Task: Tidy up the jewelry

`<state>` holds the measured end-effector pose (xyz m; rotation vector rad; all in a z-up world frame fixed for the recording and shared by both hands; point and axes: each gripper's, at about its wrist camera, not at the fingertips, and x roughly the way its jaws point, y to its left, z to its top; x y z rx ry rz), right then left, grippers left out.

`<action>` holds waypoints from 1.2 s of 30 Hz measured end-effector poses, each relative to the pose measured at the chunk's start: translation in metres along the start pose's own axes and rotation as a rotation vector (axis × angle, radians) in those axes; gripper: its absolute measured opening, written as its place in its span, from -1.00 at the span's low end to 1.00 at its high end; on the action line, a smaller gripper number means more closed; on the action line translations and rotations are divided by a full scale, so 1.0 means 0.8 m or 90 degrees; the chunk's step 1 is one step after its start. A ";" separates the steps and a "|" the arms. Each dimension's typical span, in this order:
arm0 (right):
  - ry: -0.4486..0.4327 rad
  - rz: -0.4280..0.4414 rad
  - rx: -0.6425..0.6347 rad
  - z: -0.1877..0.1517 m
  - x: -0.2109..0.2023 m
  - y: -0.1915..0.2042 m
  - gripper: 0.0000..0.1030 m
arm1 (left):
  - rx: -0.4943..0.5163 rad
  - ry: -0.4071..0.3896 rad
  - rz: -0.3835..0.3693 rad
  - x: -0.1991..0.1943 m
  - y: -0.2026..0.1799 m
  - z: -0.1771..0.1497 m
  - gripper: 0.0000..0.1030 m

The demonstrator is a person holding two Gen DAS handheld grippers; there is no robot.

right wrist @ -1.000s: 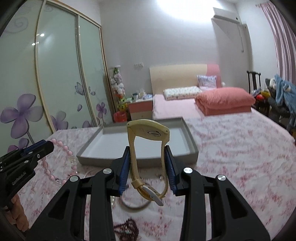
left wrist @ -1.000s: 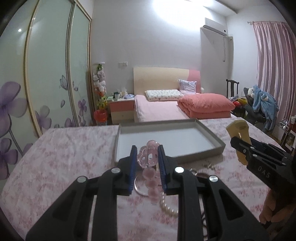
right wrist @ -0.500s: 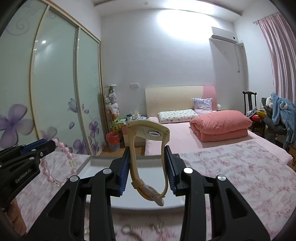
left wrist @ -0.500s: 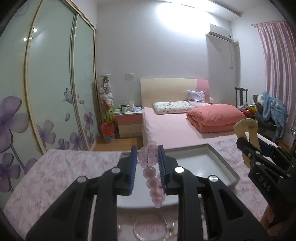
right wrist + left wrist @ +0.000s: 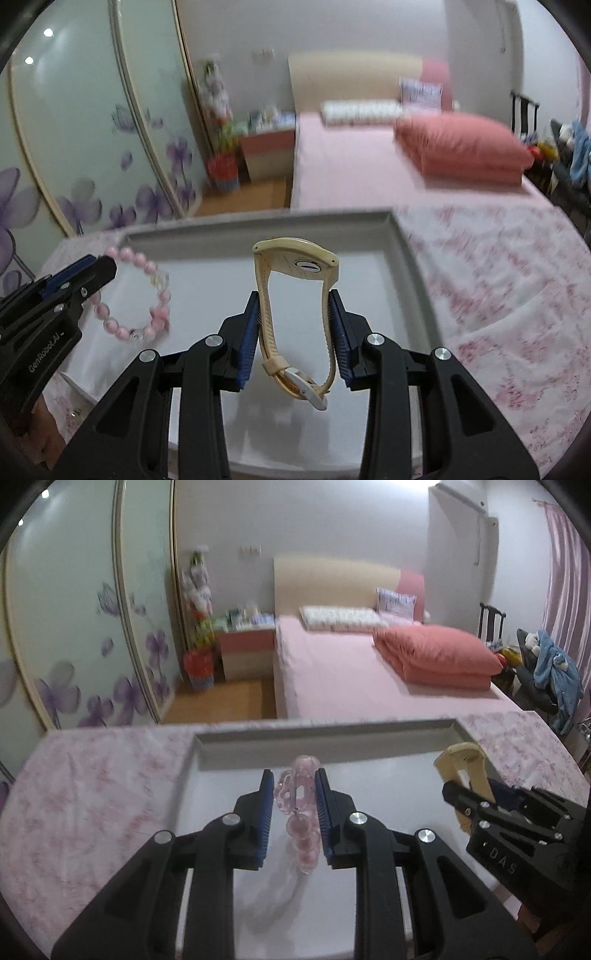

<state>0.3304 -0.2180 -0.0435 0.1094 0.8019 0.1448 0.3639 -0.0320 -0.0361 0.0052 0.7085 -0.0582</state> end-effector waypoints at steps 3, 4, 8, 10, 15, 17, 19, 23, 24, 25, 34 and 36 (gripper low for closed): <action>0.047 -0.016 0.001 -0.002 0.017 0.002 -0.28 | -0.015 0.030 -0.011 0.020 0.009 -0.003 -0.56; 0.054 -0.021 0.000 -0.004 0.020 0.004 -0.27 | -0.017 0.042 -0.011 0.029 0.011 -0.002 -0.56; 0.079 -0.035 -0.003 -0.009 0.029 0.006 -0.12 | -0.027 0.066 0.002 0.046 0.023 -0.004 -0.45; 0.068 -0.034 -0.005 -0.013 0.020 0.008 0.01 | -0.033 0.067 0.011 0.044 0.030 -0.004 -0.13; 0.036 -0.019 0.003 -0.015 -0.012 0.002 0.05 | -0.045 0.033 0.030 0.008 0.059 0.001 0.07; 0.025 -0.012 0.009 -0.017 -0.027 0.000 0.05 | -0.050 0.017 0.033 -0.014 0.073 0.000 0.10; 0.013 -0.003 0.014 -0.020 -0.044 -0.003 0.05 | -0.047 0.000 0.041 -0.038 0.085 -0.007 0.14; -0.016 0.012 0.006 -0.039 -0.084 -0.001 0.05 | -0.042 -0.014 0.051 -0.081 0.110 -0.033 0.15; -0.025 0.009 0.002 -0.043 -0.094 0.000 0.05 | -0.043 -0.012 0.053 -0.087 0.116 -0.039 0.15; -0.037 0.013 -0.003 -0.051 -0.106 0.002 0.05 | -0.044 -0.006 0.054 -0.095 0.123 -0.050 0.15; -0.090 -0.035 -0.001 -0.049 -0.102 0.002 0.05 | -0.041 0.038 0.049 -0.110 0.136 -0.116 0.15; -0.099 -0.022 0.008 -0.046 -0.103 -0.003 0.05 | -0.045 0.033 0.048 -0.114 0.139 -0.119 0.15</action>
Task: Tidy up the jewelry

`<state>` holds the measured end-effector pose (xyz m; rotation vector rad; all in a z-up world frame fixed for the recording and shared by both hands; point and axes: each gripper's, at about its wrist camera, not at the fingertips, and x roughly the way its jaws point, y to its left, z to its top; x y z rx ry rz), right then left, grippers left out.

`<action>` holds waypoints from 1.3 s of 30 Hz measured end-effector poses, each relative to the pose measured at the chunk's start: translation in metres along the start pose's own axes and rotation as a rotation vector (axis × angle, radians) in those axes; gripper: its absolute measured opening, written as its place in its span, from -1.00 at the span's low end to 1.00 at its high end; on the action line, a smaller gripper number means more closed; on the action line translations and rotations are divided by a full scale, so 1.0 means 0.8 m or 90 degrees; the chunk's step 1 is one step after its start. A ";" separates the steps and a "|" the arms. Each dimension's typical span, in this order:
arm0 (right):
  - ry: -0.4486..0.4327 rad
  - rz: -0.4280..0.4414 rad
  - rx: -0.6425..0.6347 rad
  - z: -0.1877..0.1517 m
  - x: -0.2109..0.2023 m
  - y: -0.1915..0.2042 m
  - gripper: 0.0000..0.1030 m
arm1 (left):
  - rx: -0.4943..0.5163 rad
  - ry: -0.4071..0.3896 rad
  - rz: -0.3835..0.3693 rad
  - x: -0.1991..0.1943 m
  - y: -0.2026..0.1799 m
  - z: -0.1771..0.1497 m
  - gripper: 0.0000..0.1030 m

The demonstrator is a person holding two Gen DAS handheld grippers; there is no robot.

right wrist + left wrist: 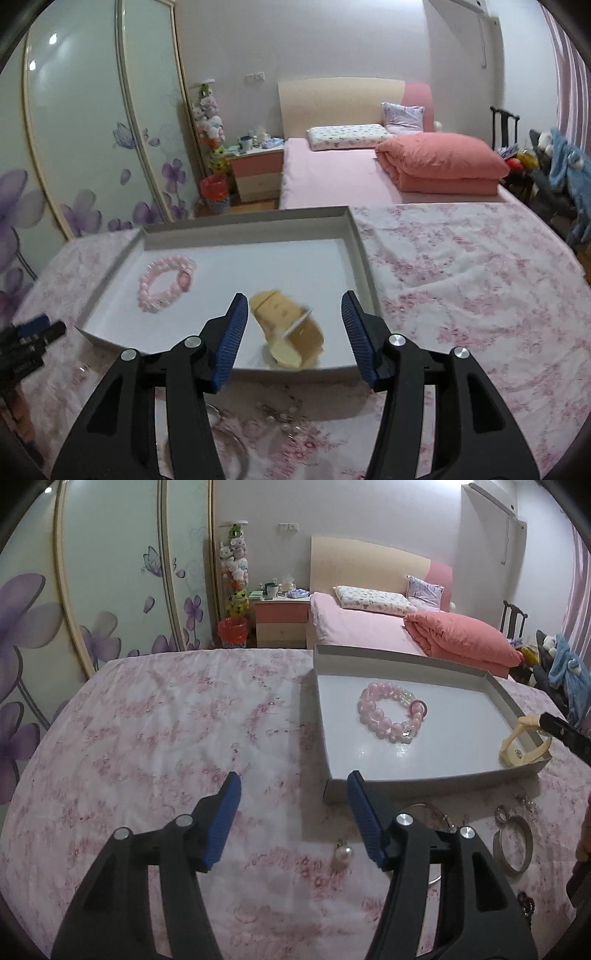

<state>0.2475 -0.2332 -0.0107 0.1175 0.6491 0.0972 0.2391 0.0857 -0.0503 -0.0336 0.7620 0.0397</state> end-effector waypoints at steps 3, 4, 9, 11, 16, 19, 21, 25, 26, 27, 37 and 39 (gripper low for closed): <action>-0.048 -0.055 -0.046 0.020 0.014 0.009 -0.09 | -0.008 0.003 0.010 0.003 0.004 0.001 0.15; -0.048 -0.065 -0.057 0.031 0.026 0.015 -0.12 | -0.014 0.005 0.007 0.004 0.004 0.002 0.15; -0.052 -0.026 -0.058 0.067 0.053 0.030 -0.12 | -0.019 0.009 -0.005 0.003 0.004 -0.001 0.15; -0.062 0.003 -0.063 0.064 0.034 0.024 -0.11 | -0.021 0.005 -0.010 0.001 0.009 -0.004 0.15; -0.061 0.020 -0.054 0.036 -0.025 -0.020 -0.08 | -0.031 0.006 -0.018 0.007 0.014 -0.005 0.15; -0.023 0.050 -0.043 0.014 -0.033 -0.037 -0.08 | -0.028 0.011 -0.031 0.012 0.007 -0.006 0.15; 0.001 0.073 -0.039 0.004 -0.031 -0.038 -0.08 | -0.021 0.015 -0.036 0.014 0.000 -0.009 0.15; 0.047 0.118 -0.027 -0.010 -0.008 -0.023 -0.08 | -0.014 0.022 -0.036 0.017 -0.005 -0.012 0.15; 0.054 0.122 -0.025 -0.012 -0.002 -0.019 -0.08 | -0.015 0.022 -0.036 0.017 -0.005 -0.013 0.15; 0.060 0.130 -0.023 -0.013 0.003 -0.016 -0.08 | -0.015 0.022 -0.035 0.017 -0.004 -0.013 0.15; 0.016 -0.020 -0.094 0.031 0.047 0.019 -0.75 | -0.023 0.023 -0.025 0.023 0.006 -0.010 0.15; 0.070 -0.006 -0.092 0.044 0.073 0.029 -0.62 | -0.021 0.023 -0.024 0.024 0.005 -0.009 0.15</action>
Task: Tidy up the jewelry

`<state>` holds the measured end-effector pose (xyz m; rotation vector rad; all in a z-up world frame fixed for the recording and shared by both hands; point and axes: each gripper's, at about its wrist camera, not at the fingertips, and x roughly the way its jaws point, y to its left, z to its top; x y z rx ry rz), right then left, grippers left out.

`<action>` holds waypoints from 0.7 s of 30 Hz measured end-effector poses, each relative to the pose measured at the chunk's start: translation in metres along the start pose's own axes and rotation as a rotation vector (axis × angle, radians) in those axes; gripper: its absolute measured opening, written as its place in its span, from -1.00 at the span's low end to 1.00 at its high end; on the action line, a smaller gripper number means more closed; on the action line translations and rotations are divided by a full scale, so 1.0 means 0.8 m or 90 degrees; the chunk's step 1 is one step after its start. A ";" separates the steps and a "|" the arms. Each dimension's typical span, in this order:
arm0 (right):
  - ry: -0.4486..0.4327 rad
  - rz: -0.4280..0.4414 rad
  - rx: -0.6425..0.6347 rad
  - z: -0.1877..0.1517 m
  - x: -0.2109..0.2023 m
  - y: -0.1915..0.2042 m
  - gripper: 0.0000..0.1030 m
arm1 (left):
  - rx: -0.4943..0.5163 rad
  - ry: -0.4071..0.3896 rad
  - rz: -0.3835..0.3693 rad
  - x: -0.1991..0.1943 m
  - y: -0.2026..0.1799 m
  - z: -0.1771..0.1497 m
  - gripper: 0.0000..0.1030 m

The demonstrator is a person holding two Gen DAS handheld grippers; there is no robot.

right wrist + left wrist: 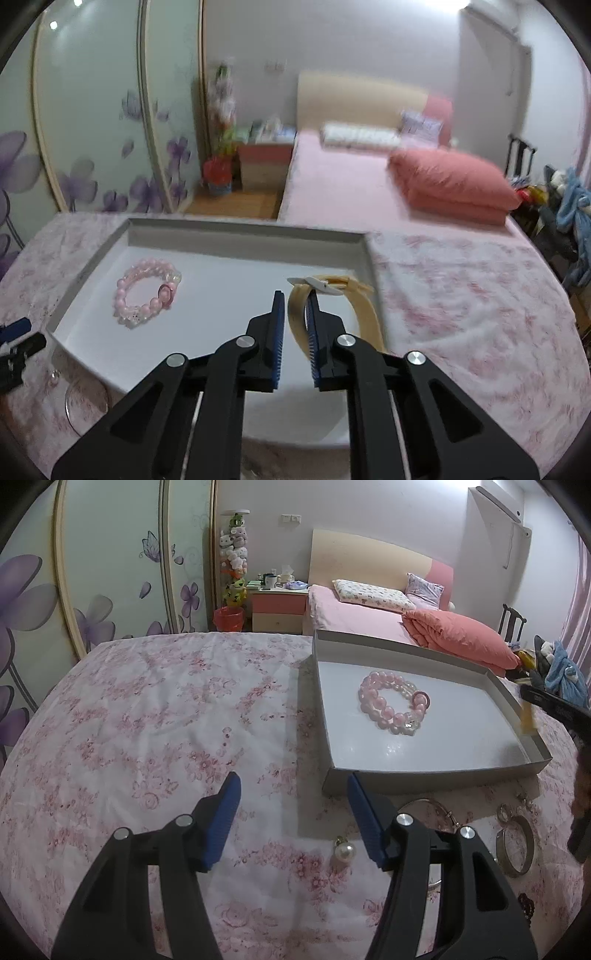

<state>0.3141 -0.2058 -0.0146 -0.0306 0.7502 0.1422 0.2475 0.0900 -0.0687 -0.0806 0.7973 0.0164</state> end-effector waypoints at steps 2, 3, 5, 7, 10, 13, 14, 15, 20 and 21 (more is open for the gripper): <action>0.033 0.042 0.024 0.013 0.018 0.005 -0.31 | -0.001 0.000 -0.002 -0.001 0.000 0.000 0.15; 0.032 0.054 0.024 0.016 0.019 0.009 -0.22 | 0.000 0.000 -0.002 -0.002 -0.001 0.000 0.15; 0.017 0.055 0.016 0.023 0.014 0.016 -0.09 | 0.004 -0.001 -0.002 -0.004 -0.001 -0.001 0.15; 0.012 0.064 0.016 0.025 0.006 0.019 -0.09 | 0.008 -0.002 -0.001 -0.005 -0.001 -0.002 0.15; -0.003 0.064 0.021 0.019 -0.009 0.010 -0.09 | 0.014 -0.005 -0.001 -0.007 -0.002 -0.004 0.15; -0.027 0.077 0.038 0.008 -0.033 -0.001 -0.09 | 0.036 -0.003 -0.002 -0.010 -0.008 -0.009 0.15; -0.033 0.080 0.041 0.006 -0.038 -0.002 -0.09 | 0.047 -0.001 -0.003 -0.010 -0.011 -0.012 0.15; -0.039 0.084 0.044 0.003 -0.045 -0.003 -0.09 | 0.057 0.002 -0.004 -0.010 -0.014 -0.014 0.15; -0.060 0.103 0.053 -0.019 -0.075 -0.015 -0.01 | 0.110 0.039 -0.007 -0.002 -0.037 -0.034 -0.14; -0.061 0.106 0.053 -0.023 -0.078 -0.016 -0.01 | 0.116 0.052 -0.007 0.002 -0.041 -0.037 -0.24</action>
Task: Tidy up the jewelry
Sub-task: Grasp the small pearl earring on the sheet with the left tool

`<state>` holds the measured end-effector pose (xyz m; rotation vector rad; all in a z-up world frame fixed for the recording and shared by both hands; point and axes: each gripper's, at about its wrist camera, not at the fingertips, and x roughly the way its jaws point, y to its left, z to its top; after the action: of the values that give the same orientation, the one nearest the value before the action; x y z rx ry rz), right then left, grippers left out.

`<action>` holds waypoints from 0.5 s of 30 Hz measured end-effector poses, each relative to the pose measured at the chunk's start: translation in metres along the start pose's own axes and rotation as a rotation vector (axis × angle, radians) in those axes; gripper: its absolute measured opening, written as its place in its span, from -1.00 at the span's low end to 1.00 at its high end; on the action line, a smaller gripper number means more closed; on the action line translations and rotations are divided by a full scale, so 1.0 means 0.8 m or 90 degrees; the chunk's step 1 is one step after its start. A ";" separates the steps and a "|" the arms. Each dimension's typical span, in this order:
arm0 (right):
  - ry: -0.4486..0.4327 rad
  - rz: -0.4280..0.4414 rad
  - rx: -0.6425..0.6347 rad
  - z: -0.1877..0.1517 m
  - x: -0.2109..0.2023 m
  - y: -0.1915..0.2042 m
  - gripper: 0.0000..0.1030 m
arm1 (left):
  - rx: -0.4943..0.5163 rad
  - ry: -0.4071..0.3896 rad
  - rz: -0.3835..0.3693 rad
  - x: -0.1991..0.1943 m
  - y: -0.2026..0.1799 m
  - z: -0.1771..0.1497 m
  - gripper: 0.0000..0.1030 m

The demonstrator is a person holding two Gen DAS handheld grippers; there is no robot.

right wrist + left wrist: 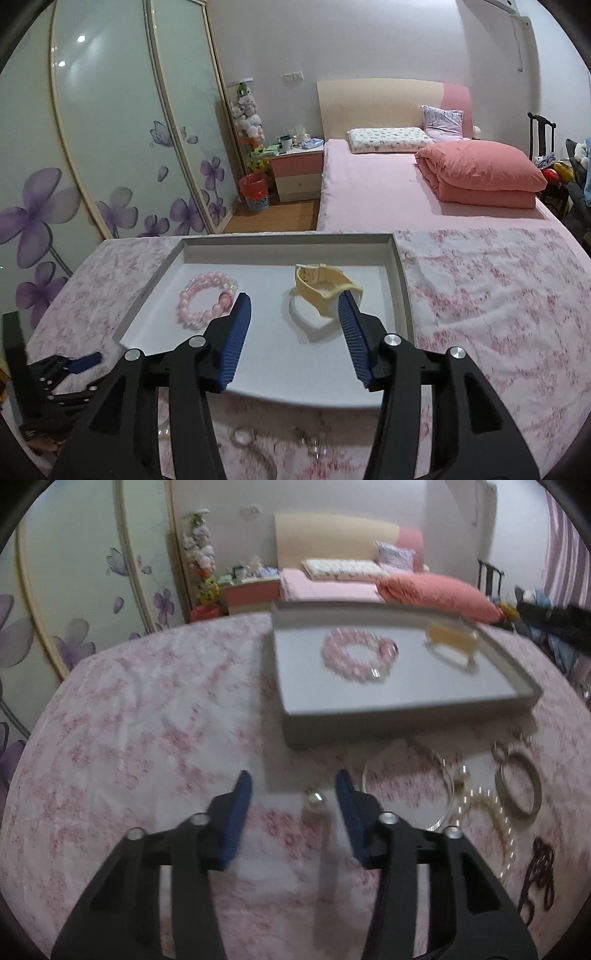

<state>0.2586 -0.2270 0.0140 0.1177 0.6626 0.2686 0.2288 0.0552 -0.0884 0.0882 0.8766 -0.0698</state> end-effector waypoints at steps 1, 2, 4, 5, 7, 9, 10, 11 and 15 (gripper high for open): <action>-0.001 0.004 0.001 -0.004 -0.004 -0.001 -0.01 | 0.003 0.012 -0.002 0.003 -0.003 -0.001 -0.30; -0.002 0.006 0.001 -0.006 -0.006 0.000 -0.01 | 0.003 0.013 -0.005 0.004 -0.004 -0.001 -0.37; -0.004 0.009 0.001 -0.009 -0.011 0.000 0.00 | 0.004 0.009 0.001 0.003 -0.007 -0.001 -0.38; -0.004 0.009 0.002 -0.011 -0.014 -0.002 0.01 | 0.008 0.013 0.002 0.005 -0.009 -0.001 -0.43; -0.005 0.010 0.002 -0.013 -0.018 -0.004 0.02 | 0.011 0.013 0.001 0.005 -0.011 -0.001 -0.54; -0.007 0.010 0.004 -0.016 -0.022 -0.004 0.02 | 0.020 0.013 0.001 0.005 -0.015 -0.002 -0.72; -0.009 0.011 0.005 -0.017 -0.025 -0.005 0.02 | 0.024 0.012 0.004 0.005 -0.017 -0.002 -0.72; -0.009 0.012 0.006 -0.019 -0.027 -0.007 0.02 | 0.029 0.012 0.010 0.005 -0.019 -0.003 -0.73; -0.001 0.007 0.000 -0.036 -0.034 -0.008 0.02 | 0.028 0.010 0.015 0.004 -0.020 -0.001 -0.74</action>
<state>0.2215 -0.2403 0.0065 0.1214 0.6598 0.2799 0.2286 0.0390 -0.0927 0.1409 0.8893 -0.0660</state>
